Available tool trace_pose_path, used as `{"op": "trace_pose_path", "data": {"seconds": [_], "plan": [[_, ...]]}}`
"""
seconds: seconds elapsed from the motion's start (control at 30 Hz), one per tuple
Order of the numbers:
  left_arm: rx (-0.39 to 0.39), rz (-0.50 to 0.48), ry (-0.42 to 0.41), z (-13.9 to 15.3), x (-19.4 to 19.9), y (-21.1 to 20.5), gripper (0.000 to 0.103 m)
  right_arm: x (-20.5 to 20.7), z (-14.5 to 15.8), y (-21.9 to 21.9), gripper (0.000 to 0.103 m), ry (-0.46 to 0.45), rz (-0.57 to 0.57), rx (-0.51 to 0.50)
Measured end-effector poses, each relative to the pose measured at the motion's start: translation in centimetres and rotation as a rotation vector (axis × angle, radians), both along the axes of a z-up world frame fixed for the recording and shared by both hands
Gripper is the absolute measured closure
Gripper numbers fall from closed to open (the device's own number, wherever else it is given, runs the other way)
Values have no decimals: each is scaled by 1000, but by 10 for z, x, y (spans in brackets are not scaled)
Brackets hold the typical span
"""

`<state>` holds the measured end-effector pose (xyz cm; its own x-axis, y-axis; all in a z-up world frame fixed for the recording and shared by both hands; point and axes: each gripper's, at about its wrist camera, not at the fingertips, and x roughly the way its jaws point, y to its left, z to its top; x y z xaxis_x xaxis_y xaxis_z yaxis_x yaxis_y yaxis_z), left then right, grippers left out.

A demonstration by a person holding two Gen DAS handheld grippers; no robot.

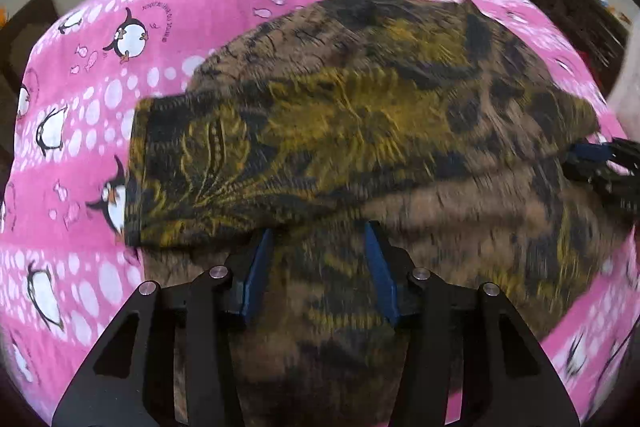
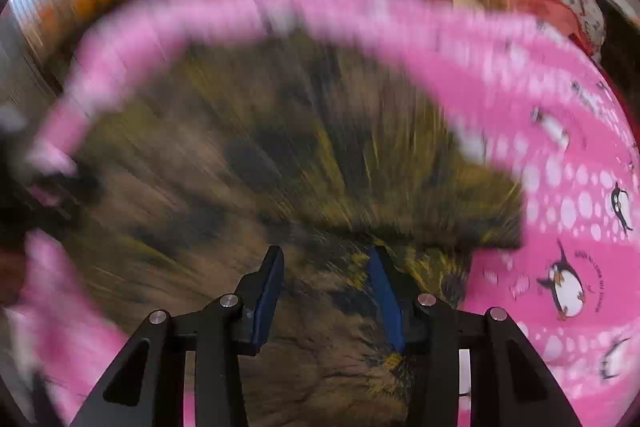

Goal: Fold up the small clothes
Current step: 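Lift the hem with both grippers and fold it over the garment body, then open both grippers and release the folded hem onto the garment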

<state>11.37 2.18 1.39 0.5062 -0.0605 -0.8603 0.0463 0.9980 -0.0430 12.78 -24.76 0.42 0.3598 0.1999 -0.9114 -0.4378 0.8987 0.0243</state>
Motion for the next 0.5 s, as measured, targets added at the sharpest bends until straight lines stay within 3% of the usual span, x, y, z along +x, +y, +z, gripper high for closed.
{"op": "trace_pose_path", "data": {"seconds": [0.13, 0.2, 0.23, 0.33, 0.4, 0.5], "plan": [[10, 107, -37, 28, 67, 18, 56, 48, 18, 9, 56, 11, 14, 6], [4, 198, -129, 54, 86, 37, 56, 68, 52, -1, 56, -146, -66, 73], [-15, 252, -182, 69, 87, 48, 56, 73, 72, -11, 55, -228, -125, 117], [-103, 342, -280, 95, 76, 67, 56, 73, 99, -30, 54, -297, -217, 227], [-125, 350, -313, 100, 69, 70, 55, 65, 104, -35, 53, -335, -229, 266], [-128, 314, -317, 85, 58, 53, 55, 54, 94, -28, 53, -340, -277, 281]]}}
